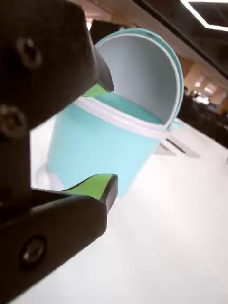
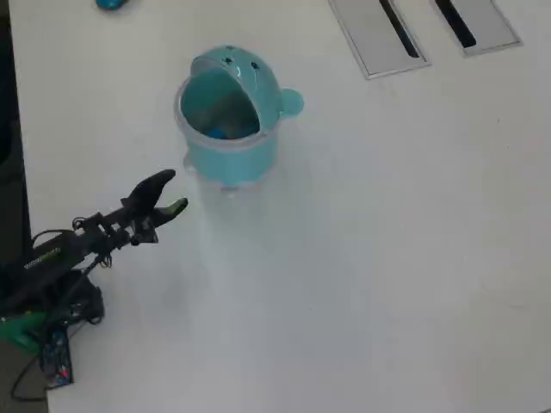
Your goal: Grasp RGB lego blocks and put them in the bin one by one.
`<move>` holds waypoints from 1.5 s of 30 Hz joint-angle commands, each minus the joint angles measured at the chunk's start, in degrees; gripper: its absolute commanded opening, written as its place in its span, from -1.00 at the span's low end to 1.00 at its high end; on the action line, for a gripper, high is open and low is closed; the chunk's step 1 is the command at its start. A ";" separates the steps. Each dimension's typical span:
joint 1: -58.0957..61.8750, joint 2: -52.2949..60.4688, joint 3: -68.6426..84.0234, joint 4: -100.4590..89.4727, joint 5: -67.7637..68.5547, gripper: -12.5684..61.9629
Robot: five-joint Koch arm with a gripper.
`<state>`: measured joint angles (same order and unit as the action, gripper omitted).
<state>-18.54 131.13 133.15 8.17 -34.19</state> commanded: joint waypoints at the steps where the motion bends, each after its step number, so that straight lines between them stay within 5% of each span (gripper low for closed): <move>1: 1.32 3.43 -2.20 -3.60 4.13 0.15; 45: 10.55 3.43 34.19 -33.13 21.27 0.15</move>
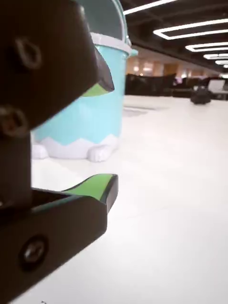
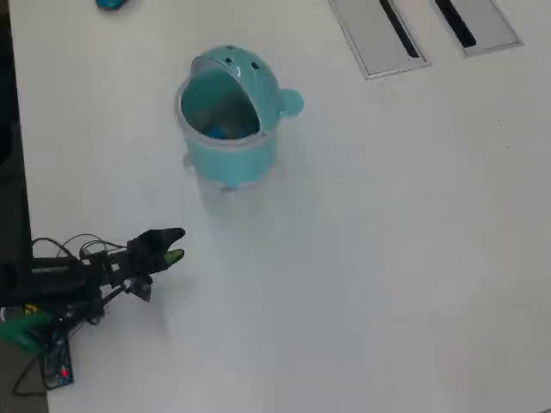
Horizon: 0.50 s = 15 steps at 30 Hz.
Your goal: Grasp RGB lego blocks and put them in the bin one by one.
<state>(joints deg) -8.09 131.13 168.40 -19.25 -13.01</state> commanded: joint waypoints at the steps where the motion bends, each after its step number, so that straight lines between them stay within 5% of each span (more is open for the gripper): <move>1: 0.00 3.43 -0.09 -6.50 0.44 0.15; 15: 0.62 3.43 9.84 -11.78 6.15 0.15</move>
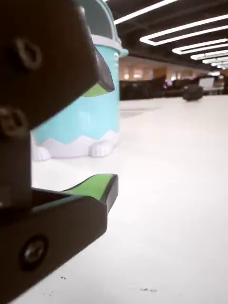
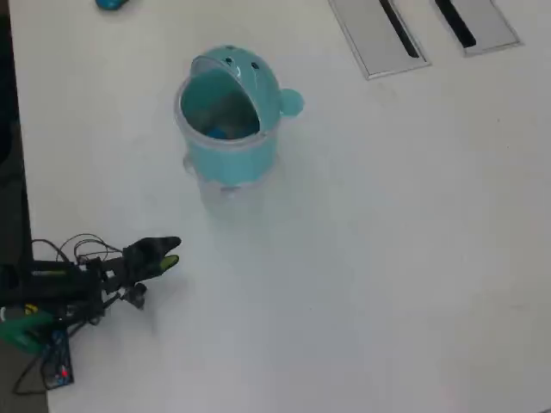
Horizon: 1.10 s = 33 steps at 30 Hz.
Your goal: Grasp RGB lego blocks and put them in the bin one by one.
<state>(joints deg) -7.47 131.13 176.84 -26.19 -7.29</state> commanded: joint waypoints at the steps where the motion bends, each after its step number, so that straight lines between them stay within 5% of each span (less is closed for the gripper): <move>1: 0.00 3.43 2.02 -4.75 0.97 0.15; 33: 9.93 3.16 4.83 25.58 5.80 0.29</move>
